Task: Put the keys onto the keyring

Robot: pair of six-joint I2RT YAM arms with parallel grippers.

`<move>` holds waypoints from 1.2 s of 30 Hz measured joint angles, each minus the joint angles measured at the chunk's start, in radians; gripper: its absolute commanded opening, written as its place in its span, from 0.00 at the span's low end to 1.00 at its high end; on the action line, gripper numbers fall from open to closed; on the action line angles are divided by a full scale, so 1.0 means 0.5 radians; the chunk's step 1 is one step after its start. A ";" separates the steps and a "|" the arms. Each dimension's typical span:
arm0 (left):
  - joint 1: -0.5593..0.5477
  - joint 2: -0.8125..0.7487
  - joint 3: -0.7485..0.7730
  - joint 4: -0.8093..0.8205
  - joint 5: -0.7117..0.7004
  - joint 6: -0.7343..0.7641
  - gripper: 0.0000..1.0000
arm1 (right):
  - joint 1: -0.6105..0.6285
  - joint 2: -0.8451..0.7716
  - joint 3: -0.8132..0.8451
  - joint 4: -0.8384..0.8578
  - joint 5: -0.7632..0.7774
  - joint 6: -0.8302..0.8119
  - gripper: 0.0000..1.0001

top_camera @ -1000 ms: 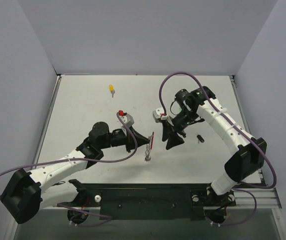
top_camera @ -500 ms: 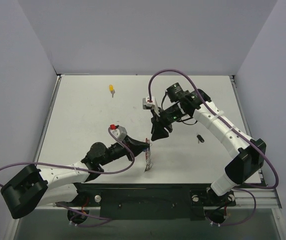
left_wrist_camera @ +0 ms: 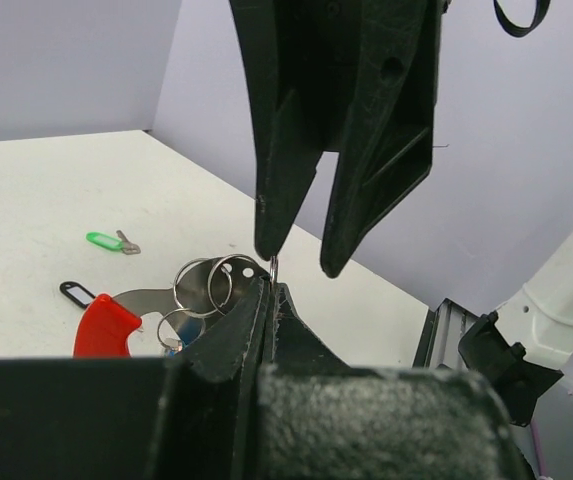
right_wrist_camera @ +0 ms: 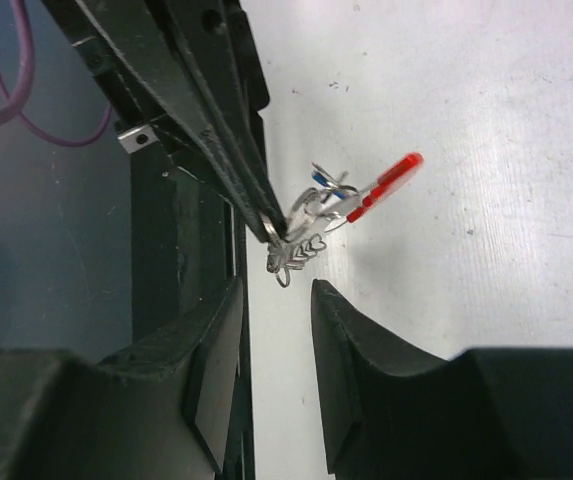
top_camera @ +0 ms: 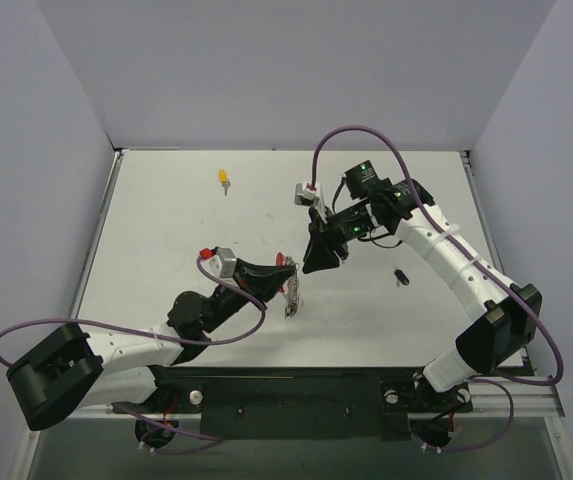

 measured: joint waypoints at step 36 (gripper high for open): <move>-0.023 0.150 0.000 0.026 -0.010 -0.022 0.00 | 0.002 0.044 0.000 -0.014 -0.097 -0.017 0.32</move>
